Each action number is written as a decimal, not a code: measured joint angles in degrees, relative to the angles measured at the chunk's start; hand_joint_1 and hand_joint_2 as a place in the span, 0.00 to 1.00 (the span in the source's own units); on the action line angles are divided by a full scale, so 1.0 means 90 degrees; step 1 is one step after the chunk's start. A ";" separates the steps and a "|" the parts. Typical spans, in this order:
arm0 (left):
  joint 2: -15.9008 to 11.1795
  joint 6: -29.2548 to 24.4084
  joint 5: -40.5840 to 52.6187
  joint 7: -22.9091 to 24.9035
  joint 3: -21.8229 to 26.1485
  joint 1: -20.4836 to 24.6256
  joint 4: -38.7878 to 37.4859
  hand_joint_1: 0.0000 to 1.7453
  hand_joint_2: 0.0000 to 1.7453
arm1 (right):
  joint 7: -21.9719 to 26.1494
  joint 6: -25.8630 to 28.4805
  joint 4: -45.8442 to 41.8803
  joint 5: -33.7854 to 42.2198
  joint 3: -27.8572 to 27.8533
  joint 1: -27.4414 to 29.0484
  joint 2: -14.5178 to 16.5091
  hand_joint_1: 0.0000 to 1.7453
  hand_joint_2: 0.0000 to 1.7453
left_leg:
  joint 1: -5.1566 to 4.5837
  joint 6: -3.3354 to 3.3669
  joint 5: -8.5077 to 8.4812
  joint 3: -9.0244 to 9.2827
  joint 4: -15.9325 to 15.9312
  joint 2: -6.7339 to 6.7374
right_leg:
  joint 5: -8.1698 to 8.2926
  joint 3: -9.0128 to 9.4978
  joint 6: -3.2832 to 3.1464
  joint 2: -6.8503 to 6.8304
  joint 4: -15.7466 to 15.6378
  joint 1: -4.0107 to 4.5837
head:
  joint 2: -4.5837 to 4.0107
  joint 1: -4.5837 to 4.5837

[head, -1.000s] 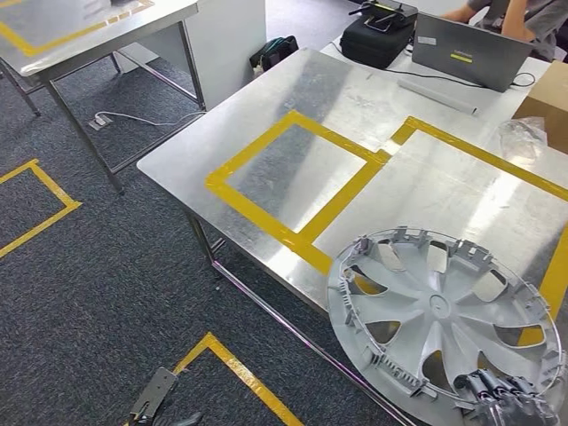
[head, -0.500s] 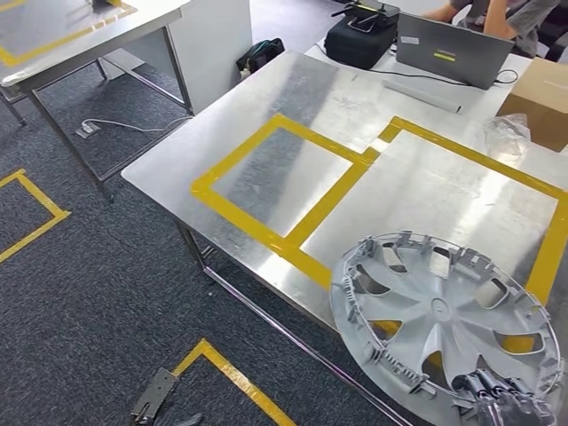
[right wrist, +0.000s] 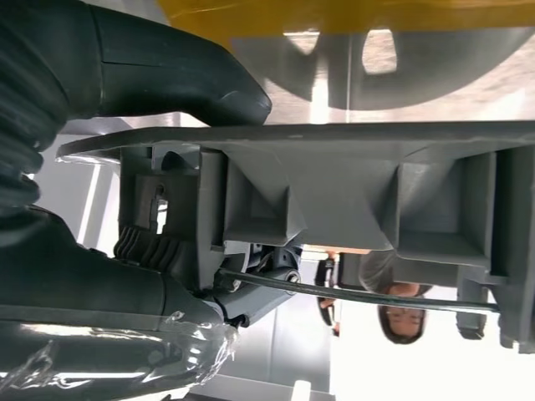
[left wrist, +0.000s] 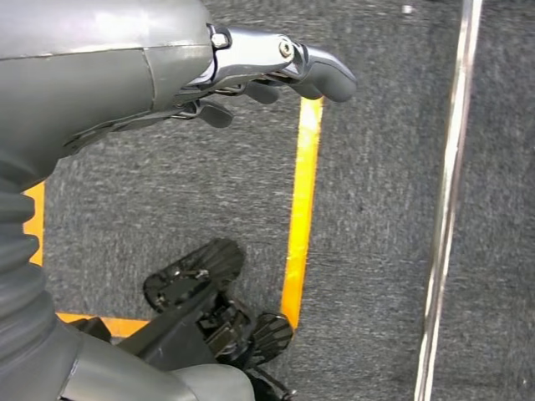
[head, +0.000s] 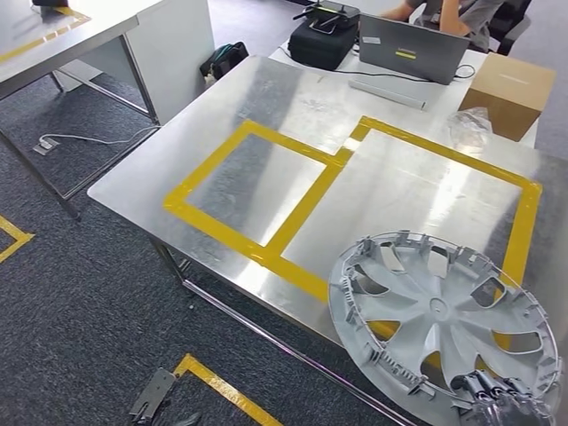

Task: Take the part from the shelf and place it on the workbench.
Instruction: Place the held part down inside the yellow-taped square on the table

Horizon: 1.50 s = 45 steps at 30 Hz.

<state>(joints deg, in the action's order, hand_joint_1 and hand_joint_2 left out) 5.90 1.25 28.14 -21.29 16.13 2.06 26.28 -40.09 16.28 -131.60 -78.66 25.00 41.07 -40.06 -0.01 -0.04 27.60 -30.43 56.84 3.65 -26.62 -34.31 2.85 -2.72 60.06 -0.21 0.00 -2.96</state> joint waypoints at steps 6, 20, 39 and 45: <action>-0.0004 -0.0038 -0.0036 -0.0002 -0.0014 0.0038 -0.0018 0.00 1.00 | -0.0002 0.0162 0.0049 0.0465 -0.0114 0.0015 0.0004 1.00 1.00 | 0.0015 -0.0170 0.0299 -0.0136 0.0379 -0.0166 | 0.0062 0.0072 -0.0234 0.0259 -0.0146 -0.0017 | 0.0000 0.0013; -0.0064 -0.0021 -0.0102 -0.0017 -0.0243 0.0131 -0.0145 0.00 1.00 | 0.0829 0.0841 0.0975 0.2048 -0.1450 0.0082 -0.0480 1.00 1.00 | -0.0006 -0.0080 -0.0264 -0.0339 0.0028 -0.0434 | -0.0015 0.0144 -0.0227 0.0576 -0.0159 0.0020 | 0.0000 0.0003; -0.0097 0.0049 -0.0124 -0.0004 -0.0655 0.0282 -0.0252 0.00 1.00 | 0.2511 -0.0260 0.2156 0.2538 -0.2071 -0.0875 -0.0481 1.00 1.00 | -0.0004 0.0008 -0.0294 -0.0335 0.0021 -0.0432 | 0.0043 0.0175 -0.0097 0.0577 -0.0248 0.0021 | 0.0000 0.0009; -0.0101 0.0114 -0.0220 0.0089 -0.0889 0.0411 -0.0268 0.00 1.00 | 0.3641 -0.0998 0.2989 0.2450 -0.1802 -0.2266 -0.0081 1.00 1.00 | 0.0006 -0.0010 -0.0308 -0.0328 0.0018 -0.0417 | 0.0055 0.0173 -0.0109 0.0589 -0.0244 0.0031 | 0.0000 0.0009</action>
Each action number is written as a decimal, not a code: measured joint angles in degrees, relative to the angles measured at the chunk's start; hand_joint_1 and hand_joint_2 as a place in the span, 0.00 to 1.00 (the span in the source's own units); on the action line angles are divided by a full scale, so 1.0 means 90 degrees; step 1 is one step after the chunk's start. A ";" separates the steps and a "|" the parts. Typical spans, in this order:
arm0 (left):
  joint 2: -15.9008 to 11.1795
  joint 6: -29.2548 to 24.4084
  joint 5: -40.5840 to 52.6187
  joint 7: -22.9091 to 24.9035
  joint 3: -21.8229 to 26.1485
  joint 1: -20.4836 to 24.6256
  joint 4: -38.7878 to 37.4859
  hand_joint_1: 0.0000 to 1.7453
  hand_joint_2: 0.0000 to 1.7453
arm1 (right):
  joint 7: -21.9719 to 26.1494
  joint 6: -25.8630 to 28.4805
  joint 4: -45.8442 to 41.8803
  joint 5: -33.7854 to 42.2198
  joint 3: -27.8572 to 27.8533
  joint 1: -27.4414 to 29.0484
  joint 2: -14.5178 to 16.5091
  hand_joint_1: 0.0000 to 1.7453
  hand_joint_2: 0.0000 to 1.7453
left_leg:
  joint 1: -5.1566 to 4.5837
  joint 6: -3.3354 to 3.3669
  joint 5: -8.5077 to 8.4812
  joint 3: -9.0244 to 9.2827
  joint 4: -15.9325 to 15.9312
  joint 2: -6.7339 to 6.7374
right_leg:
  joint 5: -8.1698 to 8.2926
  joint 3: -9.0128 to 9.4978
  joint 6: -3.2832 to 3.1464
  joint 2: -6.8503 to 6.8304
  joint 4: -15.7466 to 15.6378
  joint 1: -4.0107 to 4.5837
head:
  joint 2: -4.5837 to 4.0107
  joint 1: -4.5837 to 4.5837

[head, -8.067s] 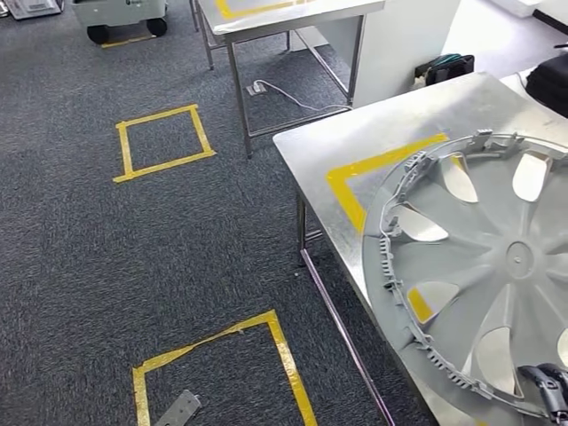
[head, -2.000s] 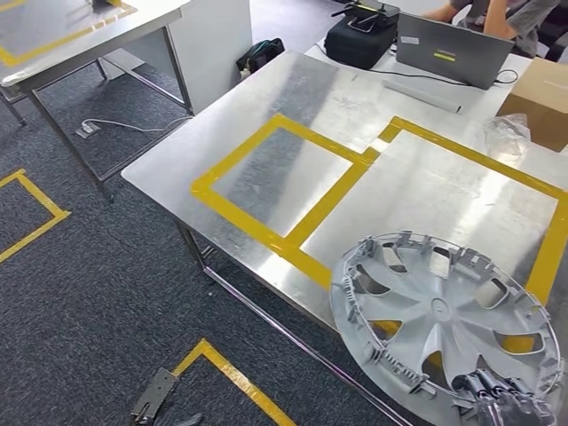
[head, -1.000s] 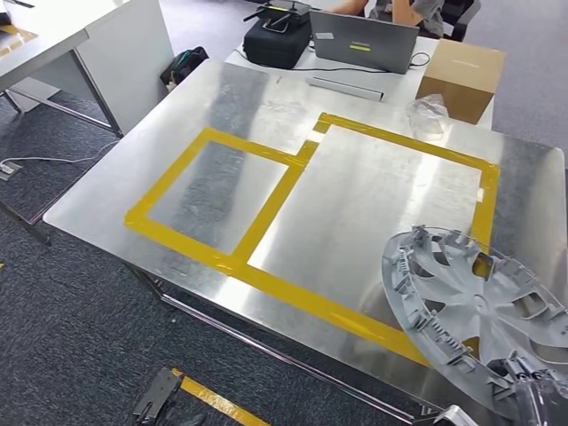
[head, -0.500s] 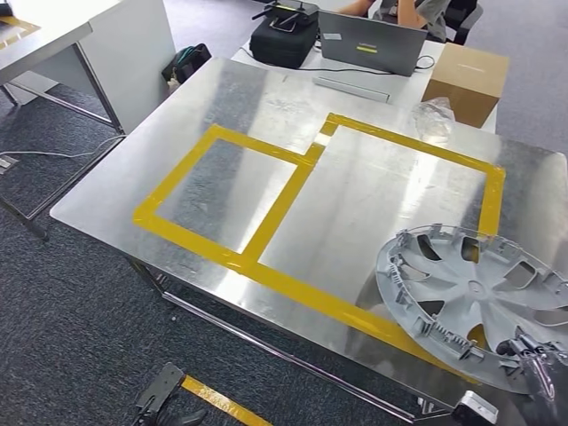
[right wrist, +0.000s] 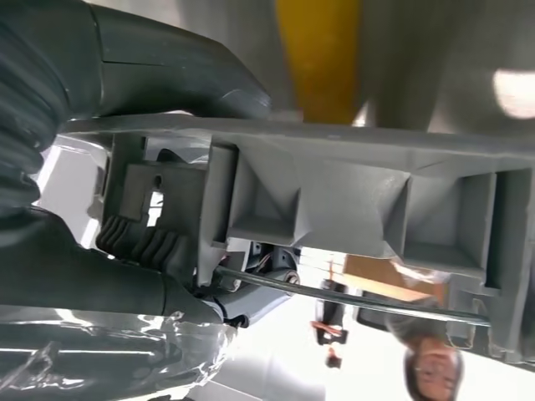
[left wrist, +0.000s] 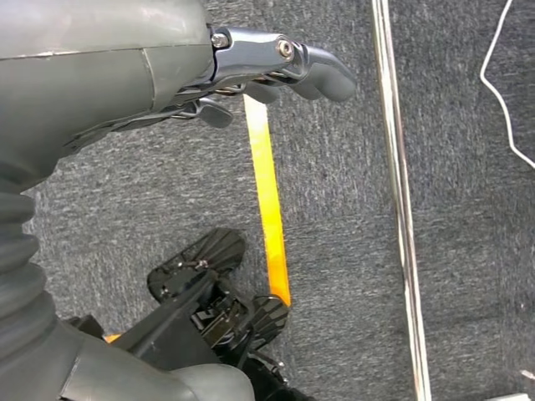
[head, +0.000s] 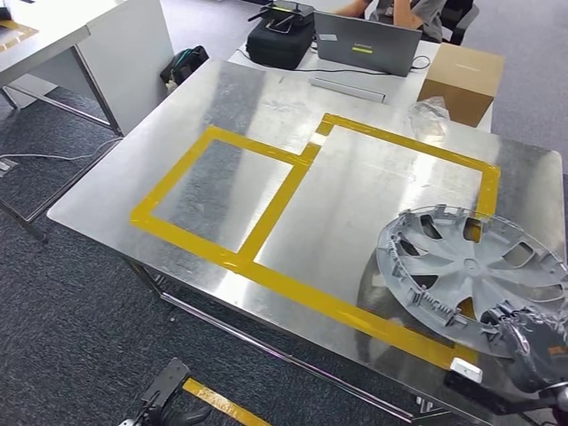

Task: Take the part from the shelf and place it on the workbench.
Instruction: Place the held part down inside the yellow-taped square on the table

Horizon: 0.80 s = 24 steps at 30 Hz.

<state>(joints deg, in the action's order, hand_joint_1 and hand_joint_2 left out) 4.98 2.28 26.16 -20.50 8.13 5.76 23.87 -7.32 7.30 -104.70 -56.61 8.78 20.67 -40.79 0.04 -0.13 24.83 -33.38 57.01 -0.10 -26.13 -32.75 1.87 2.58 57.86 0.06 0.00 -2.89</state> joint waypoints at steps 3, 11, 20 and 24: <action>-0.0004 0.0030 -0.0015 0.0014 -0.0144 0.0059 -0.0003 0.00 1.00 | 0.0416 -0.0096 0.0399 -0.0253 0.0381 -0.0637 0.0240 1.00 1.00 | 0.0002 -0.0008 -0.0010 0.0000 -0.0001 0.0000 | 0.0007 0.0000 0.0002 0.0000 0.0003 0.0001 | 0.0000 -0.0001; -0.0030 0.0048 -0.0074 0.0049 -0.0516 0.0192 -0.0033 0.00 1.00 | 0.1018 -0.0044 0.1074 -0.0687 0.1661 -0.1805 0.0831 1.00 1.00 | 0.0005 -0.0018 -0.0019 0.0001 -0.0005 -0.0001 | 0.0012 -0.0005 -0.0002 0.0000 0.0019 0.0004 | 0.0000 0.0001; -0.0090 0.0067 -0.0239 0.0055 -0.0806 0.0240 -0.0076 0.00 1.00 | 0.0906 -0.0005 0.1264 -0.0457 0.2492 -0.2175 0.1054 1.00 1.00 | 0.0005 -0.0024 -0.0022 0.0000 -0.0012 -0.0018 | 0.0004 -0.0004 -0.0012 -0.0021 0.0020 0.0005 | 0.0000 0.0000; -0.0132 0.0067 -0.0326 0.0015 -0.0857 0.0234 -0.0100 0.00 1.00 | 0.0740 0.0128 0.1283 -0.0368 0.2456 -0.2038 0.1022 1.00 1.00 | 0.0004 -0.0024 -0.0021 0.0000 -0.0012 -0.0022 | 0.0001 -0.0003 -0.0010 -0.0025 0.0019 0.0004 | 0.0000 -0.0001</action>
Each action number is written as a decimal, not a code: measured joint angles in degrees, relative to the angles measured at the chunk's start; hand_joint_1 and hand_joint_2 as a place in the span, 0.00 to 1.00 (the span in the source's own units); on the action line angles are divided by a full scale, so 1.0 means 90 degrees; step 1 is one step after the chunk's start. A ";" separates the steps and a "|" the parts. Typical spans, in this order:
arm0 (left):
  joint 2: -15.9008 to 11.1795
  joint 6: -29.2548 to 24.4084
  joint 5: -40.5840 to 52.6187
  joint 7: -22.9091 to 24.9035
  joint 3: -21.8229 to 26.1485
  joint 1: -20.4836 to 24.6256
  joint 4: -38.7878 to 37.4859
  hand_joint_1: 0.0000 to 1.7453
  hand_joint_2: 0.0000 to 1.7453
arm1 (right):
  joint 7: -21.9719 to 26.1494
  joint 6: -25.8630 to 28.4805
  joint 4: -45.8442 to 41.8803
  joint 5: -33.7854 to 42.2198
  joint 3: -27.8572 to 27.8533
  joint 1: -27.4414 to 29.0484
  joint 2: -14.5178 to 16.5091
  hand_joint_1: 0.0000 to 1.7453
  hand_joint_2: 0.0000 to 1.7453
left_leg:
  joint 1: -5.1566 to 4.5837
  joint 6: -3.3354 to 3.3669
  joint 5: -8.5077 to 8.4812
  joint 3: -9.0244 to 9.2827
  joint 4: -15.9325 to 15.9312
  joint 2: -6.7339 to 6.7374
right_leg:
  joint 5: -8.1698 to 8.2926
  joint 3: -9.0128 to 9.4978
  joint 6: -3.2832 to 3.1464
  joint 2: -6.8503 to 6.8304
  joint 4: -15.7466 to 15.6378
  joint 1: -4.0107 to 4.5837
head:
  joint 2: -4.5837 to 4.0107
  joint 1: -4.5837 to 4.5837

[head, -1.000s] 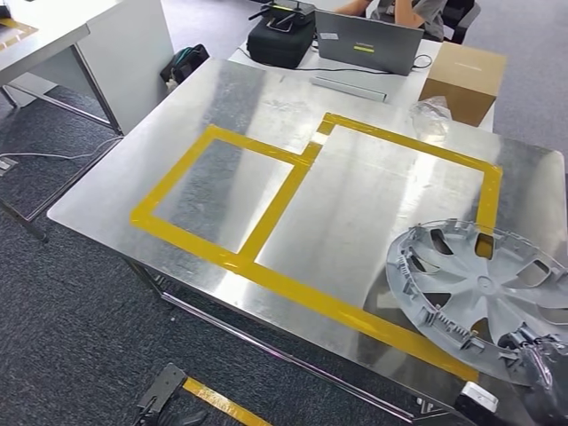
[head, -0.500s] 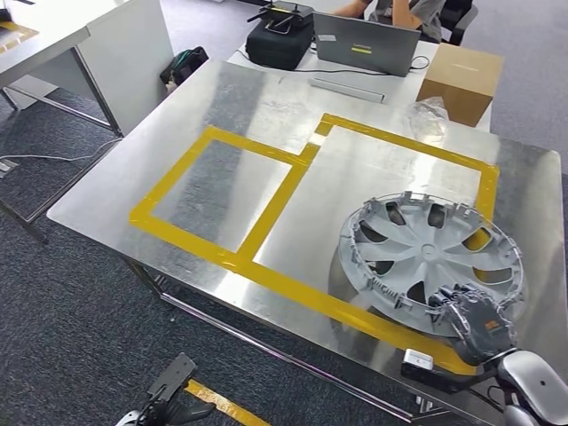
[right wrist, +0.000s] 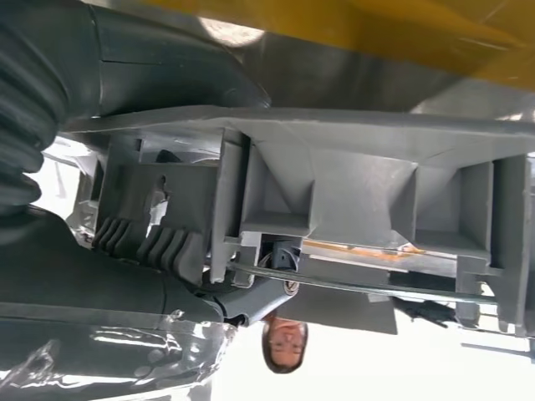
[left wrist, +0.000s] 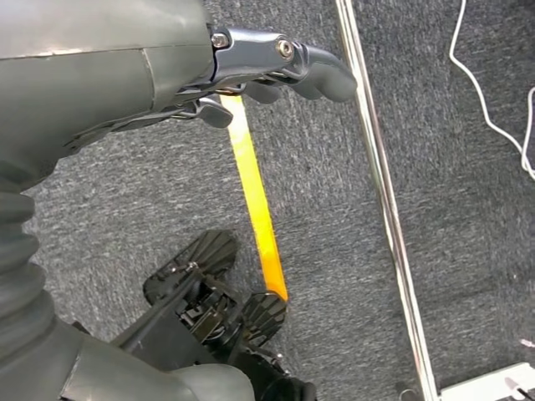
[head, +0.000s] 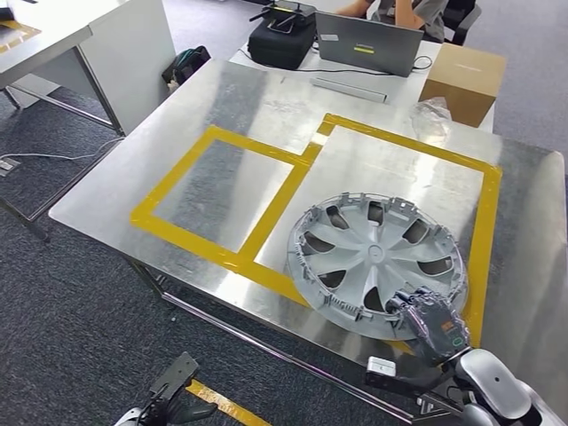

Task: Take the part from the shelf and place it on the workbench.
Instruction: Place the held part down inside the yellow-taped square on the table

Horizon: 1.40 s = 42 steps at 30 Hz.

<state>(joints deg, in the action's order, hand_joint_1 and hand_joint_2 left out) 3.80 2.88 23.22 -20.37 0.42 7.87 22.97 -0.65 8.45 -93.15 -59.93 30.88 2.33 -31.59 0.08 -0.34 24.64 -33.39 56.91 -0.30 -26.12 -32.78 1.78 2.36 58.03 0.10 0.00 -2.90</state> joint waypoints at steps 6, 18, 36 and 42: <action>-0.0045 -0.0009 -0.0038 -0.0010 -0.0033 -0.0016 -0.0036 0.00 1.00 | -0.0205 0.0161 -0.0012 -0.0012 -0.0128 0.0231 -0.0073 1.00 1.00 | 0.0000 0.0000 0.0000 0.0000 0.0000 -0.0005 | 0.0000 0.0001 0.0000 -0.0003 0.0000 0.0000 | 0.0000 0.0001; -0.0101 0.0030 -0.0243 -0.0028 -0.0143 -0.0034 -0.0070 0.00 0.00 | -0.0465 0.0202 -0.0099 0.0186 -0.0372 0.0658 -0.0158 0.00 0.00 | -0.0006 0.0005 0.0003 -0.0011 0.0003 -0.0009 | 0.0001 -0.0005 0.0003 -0.0007 -0.0002 -0.0006 | 0.0000 0.0001; -0.0157 -0.0140 -0.0713 -0.0095 -0.0125 -0.0248 -0.0111 0.00 0.00 | -0.0649 0.0696 -0.1971 0.0992 -0.0633 0.1433 -0.0096 0.00 0.00 | 0.0131 0.0022 -0.0180 -0.0053 -0.0127 0.0059 | -0.0377 -0.0054 0.0450 -0.0240 0.0633 -0.0243 | 0.0000 -0.0056; -0.0205 -0.0186 -0.0803 -0.0186 -0.0094 -0.0318 -0.0117 0.00 0.00 | -0.0488 0.1136 -0.2641 0.0974 -0.0464 0.1645 -0.0098 0.00 0.00 | 0.0159 -0.0251 -0.0214 -0.0196 0.0002 0.0026 | -0.0178 0.0135 0.0166 -0.0153 0.0120 -0.0239 | 0.0000 -0.0065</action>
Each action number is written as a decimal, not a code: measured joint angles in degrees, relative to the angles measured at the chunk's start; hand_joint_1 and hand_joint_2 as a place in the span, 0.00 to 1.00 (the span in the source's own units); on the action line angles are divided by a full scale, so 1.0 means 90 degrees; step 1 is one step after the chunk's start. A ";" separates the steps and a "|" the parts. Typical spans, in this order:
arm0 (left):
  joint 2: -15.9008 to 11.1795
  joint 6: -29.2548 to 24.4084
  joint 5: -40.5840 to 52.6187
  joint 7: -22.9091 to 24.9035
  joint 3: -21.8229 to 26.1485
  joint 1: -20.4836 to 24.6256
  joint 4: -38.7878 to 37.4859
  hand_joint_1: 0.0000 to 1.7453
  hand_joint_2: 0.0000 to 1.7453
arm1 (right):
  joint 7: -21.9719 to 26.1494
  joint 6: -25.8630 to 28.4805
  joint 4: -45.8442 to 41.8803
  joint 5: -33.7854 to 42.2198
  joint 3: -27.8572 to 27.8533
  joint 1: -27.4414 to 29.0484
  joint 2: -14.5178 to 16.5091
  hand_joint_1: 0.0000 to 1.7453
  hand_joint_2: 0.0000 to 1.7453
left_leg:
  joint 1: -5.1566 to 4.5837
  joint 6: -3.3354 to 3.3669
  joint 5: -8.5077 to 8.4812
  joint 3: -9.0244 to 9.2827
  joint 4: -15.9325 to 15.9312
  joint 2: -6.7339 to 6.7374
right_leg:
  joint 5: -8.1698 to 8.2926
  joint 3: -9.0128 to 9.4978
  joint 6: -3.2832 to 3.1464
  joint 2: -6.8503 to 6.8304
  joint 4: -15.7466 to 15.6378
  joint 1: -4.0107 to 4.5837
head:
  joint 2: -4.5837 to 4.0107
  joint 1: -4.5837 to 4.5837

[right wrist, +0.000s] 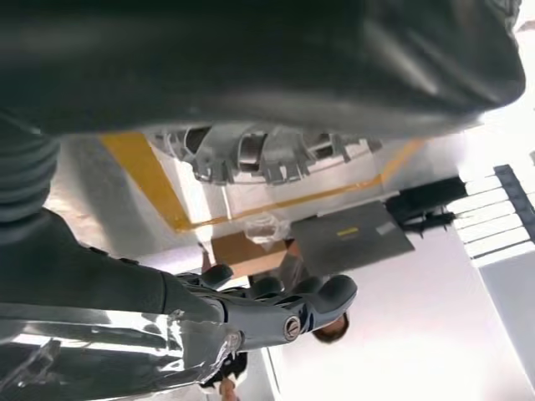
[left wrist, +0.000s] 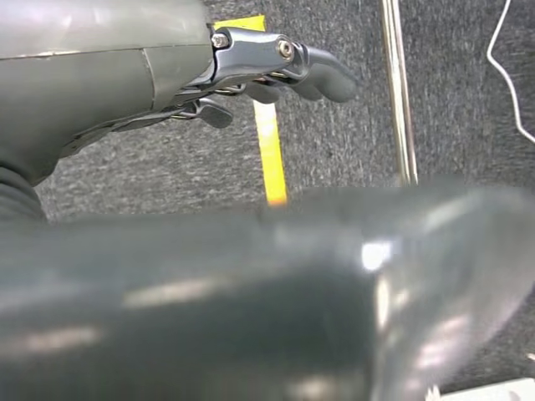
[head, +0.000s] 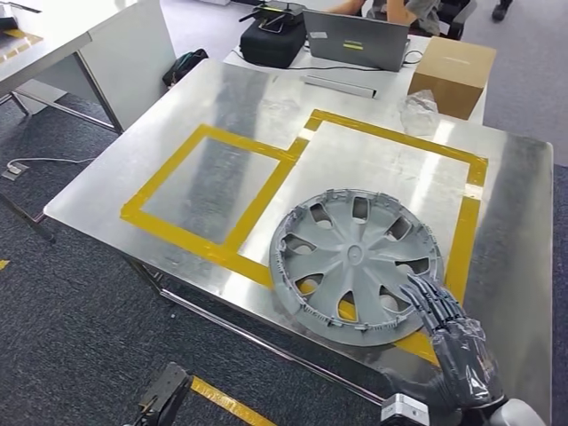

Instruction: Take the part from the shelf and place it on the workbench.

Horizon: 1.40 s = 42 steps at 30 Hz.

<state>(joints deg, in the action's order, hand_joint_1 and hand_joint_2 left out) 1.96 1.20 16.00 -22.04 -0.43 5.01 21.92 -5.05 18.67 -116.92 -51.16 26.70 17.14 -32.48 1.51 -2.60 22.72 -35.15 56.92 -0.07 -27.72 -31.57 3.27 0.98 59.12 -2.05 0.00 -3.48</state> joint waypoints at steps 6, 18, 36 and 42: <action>0.0002 -0.0052 -0.0094 -0.0070 0.0013 -0.0051 -0.0008 0.00 0.00 | -0.0275 0.0752 -0.0492 -0.0460 0.0142 0.0386 -0.0130 0.00 0.00 | -0.0038 0.0047 0.1219 -0.0579 0.1873 0.0005 | 0.0306 -0.0406 -0.0244 -0.0024 0.0002 0.0121 | 0.0000 0.0056; -0.0030 -0.0217 -0.0263 -0.0223 0.0216 -0.0218 -0.0025 0.00 0.00 | -0.1527 0.2120 -0.0936 -0.1173 0.0655 0.1062 -0.0626 0.00 0.00 | -0.0214 0.0408 0.0553 0.0689 -0.0130 0.0043 | 0.0360 -0.0919 0.0005 -0.0033 0.0305 0.0146 | 0.0000 0.0031; 0.0003 -0.0413 -0.0426 -0.0528 0.0912 -0.0565 -0.0042 0.00 0.00 | -0.1344 0.2292 -0.1530 -0.1012 0.0656 0.1933 -0.0431 0.00 0.00 | -0.0153 0.0058 0.1008 -0.0510 0.1302 -0.0067 | 0.0128 0.0315 -0.0382 -0.0270 -0.0502 0.0271 | 0.0001 0.0054; 0.0075 -0.0449 -0.0413 -0.0533 0.1069 -0.0596 -0.0043 0.00 0.00 | -0.1057 0.2292 -0.1507 -0.0753 0.0426 0.2115 -0.0067 0.00 0.00 | 0.0106 -0.0303 0.0528 0.0535 0.0327 0.0388 | 0.0328 -0.0093 -0.0148 -0.0612 -0.0299 0.0199 | 0.0001 0.0103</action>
<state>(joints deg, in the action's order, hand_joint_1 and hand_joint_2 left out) 2.63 -2.84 12.28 -26.83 9.20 -0.36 21.53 -14.56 39.30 -130.49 -57.94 30.54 36.17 -33.09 2.46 -5.32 27.47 -30.33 59.87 3.42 -24.77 -32.41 1.94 -4.52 56.43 -0.26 0.01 -2.55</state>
